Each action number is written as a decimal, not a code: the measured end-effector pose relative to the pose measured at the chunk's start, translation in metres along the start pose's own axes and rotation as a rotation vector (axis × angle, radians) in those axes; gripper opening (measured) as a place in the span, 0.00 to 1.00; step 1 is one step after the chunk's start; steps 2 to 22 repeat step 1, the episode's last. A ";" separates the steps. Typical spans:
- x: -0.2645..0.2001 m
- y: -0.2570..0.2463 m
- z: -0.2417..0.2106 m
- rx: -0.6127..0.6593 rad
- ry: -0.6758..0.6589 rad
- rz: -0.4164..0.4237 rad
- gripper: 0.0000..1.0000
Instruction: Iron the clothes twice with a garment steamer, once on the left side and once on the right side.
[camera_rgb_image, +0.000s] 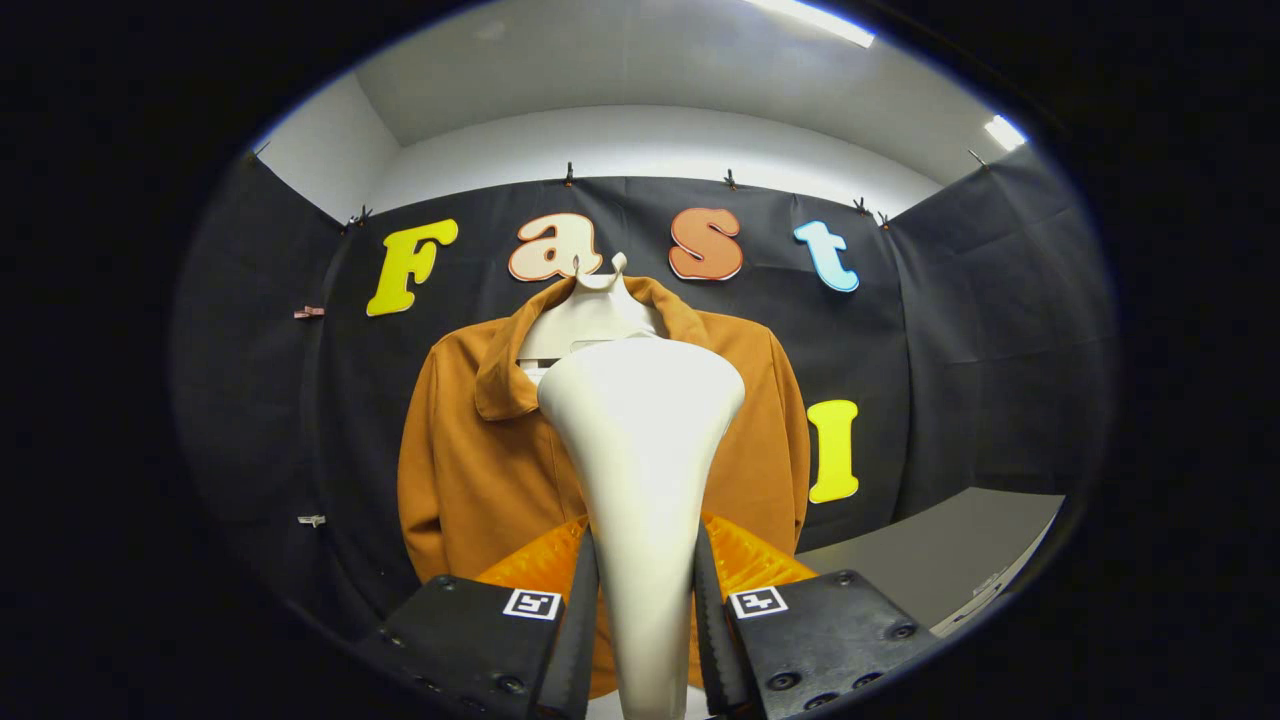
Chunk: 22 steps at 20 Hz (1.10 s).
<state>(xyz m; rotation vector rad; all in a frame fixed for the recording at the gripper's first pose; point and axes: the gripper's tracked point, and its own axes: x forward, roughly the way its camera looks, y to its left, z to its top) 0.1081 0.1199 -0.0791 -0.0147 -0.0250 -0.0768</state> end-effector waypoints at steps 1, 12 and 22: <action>0.000 0.000 0.000 0.006 0.000 -0.001 0.47; 0.000 0.000 0.000 0.006 0.000 -0.001 0.47; 0.000 0.000 0.000 0.006 0.000 -0.001 0.47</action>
